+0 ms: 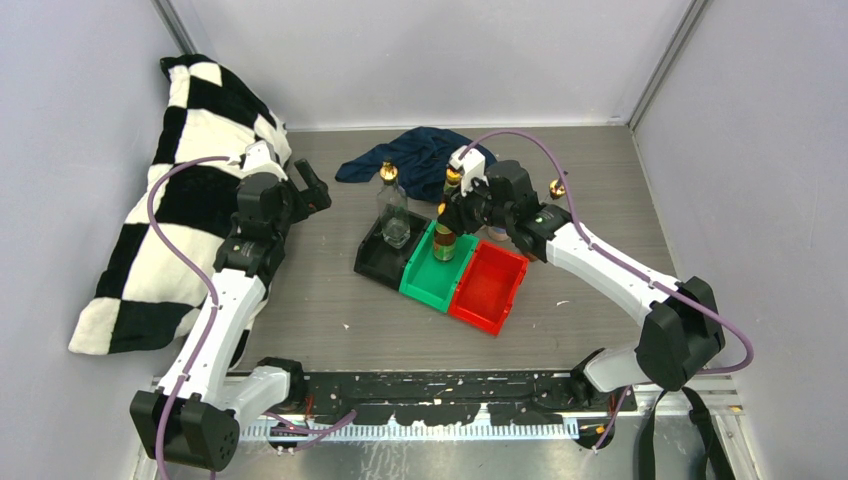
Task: Organize the condiment bottles
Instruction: Place the bottle in the storage box, then pick up the bottle from the center of the board.
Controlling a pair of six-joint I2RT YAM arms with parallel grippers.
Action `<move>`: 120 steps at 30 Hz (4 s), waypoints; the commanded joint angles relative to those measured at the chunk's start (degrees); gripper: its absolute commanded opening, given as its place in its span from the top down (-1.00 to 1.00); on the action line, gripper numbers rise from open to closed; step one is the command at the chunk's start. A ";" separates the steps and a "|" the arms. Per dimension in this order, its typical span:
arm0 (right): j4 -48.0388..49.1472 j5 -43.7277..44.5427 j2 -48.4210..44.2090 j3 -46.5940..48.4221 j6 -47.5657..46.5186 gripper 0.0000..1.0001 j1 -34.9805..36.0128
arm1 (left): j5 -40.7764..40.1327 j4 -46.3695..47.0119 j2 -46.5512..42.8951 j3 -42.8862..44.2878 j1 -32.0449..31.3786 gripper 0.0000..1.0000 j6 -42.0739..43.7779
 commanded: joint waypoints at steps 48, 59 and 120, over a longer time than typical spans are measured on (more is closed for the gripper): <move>15.00 0.23 -1.15 -3.19 -2.45 0.98 -0.49 | -0.48 2.67 0.45 0.17 0.27 -0.96 0.97; 15.29 0.87 -1.52 -5.28 -1.68 0.83 -0.57 | -0.32 2.62 0.45 0.17 0.27 -0.96 0.93; -23.81 23.79 21.62 41.35 9.81 -0.48 -1.73 | -0.18 2.66 0.49 0.26 0.27 -0.96 0.57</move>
